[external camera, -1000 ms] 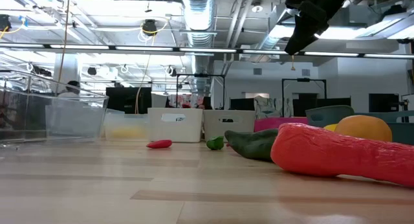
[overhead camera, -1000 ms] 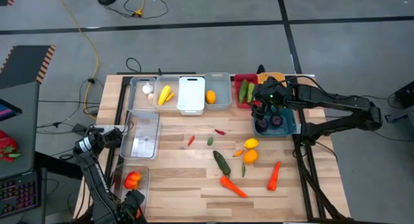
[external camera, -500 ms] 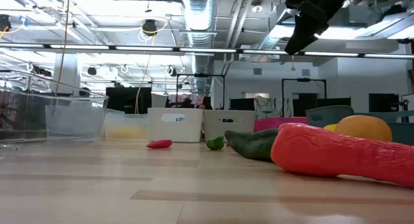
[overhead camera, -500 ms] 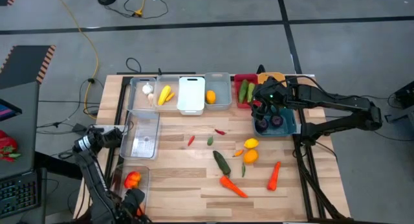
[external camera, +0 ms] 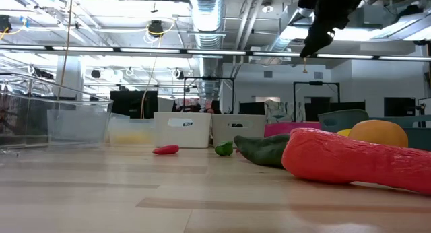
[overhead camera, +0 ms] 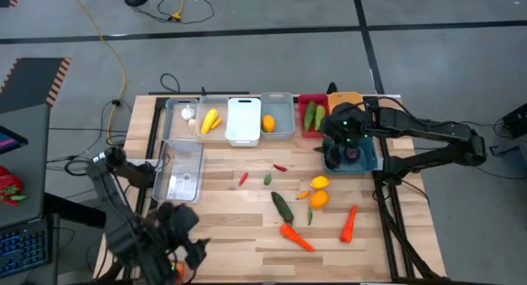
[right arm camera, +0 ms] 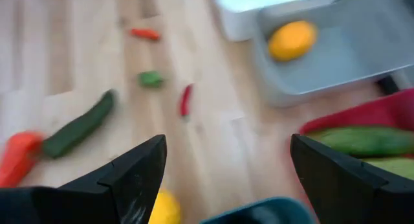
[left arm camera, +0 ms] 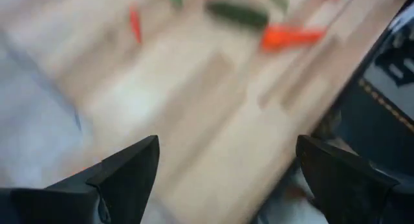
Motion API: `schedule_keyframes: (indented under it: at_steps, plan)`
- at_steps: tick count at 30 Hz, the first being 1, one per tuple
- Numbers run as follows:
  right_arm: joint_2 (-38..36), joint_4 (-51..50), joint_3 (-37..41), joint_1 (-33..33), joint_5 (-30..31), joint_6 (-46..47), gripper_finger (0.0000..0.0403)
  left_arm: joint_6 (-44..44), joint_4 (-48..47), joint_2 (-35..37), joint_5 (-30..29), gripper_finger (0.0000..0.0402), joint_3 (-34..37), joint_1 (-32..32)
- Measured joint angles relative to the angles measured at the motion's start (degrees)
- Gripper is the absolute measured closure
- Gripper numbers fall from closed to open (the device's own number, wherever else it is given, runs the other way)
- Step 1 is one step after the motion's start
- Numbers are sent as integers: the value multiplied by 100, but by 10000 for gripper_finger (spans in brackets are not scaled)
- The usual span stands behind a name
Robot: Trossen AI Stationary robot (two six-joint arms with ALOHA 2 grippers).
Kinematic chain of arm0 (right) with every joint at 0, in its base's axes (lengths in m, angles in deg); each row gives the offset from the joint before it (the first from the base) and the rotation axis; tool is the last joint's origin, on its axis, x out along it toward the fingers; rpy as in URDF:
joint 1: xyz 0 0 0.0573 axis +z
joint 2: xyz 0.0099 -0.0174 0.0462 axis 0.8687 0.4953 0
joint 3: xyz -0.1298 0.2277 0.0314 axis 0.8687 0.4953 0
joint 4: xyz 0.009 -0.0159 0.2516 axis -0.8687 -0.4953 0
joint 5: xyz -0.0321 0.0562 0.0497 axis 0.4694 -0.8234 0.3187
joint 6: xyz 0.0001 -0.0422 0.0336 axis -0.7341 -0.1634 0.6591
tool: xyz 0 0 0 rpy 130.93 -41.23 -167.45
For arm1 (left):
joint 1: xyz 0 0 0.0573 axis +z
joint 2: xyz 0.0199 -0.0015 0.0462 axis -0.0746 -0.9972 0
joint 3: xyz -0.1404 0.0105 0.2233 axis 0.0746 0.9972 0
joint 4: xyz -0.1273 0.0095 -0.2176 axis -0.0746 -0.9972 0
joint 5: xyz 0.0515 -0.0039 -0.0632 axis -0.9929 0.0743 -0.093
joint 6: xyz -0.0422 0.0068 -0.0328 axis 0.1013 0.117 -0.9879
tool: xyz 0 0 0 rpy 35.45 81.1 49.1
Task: Sort produce into baskets
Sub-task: Put the bottom lemon into the gray bin
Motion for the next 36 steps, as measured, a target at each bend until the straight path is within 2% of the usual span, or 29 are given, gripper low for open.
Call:
schedule_keyframes:
  at_steps: [2, 4, 12, 16, 24, 30, 36]
  plan:
    - [0, -159, 0, 61, -282, -1, 46, 663, 0, 9, -416, 52, -2, 205]
    - [0, -320, 0, 201, -341, 2, 46, 1218, 2, 5, -526, 52, -2, 430]
    - [0, -459, 2, 1335, -383, 14, 46, 3176, -2, 3, -280, 52, -2, 1453]
    - [96, -444, 2, 1924, -357, 416, 46, 4122, 6, 3, -266, 52, -2, 1915]
    - [886, -444, 2, 2890, -317, 612, 46, 5998, 805, 1, -228, 52, 34, 2636]
    - [1567, -426, 2, 3375, -257, 668, 46, 7113, 1788, -4, 360, 52, 633, 3024]
    - [2133, -449, 2, 3664, 442, 759, 46, 7758, 2911, -6, 1138, 52, 1557, 3423]
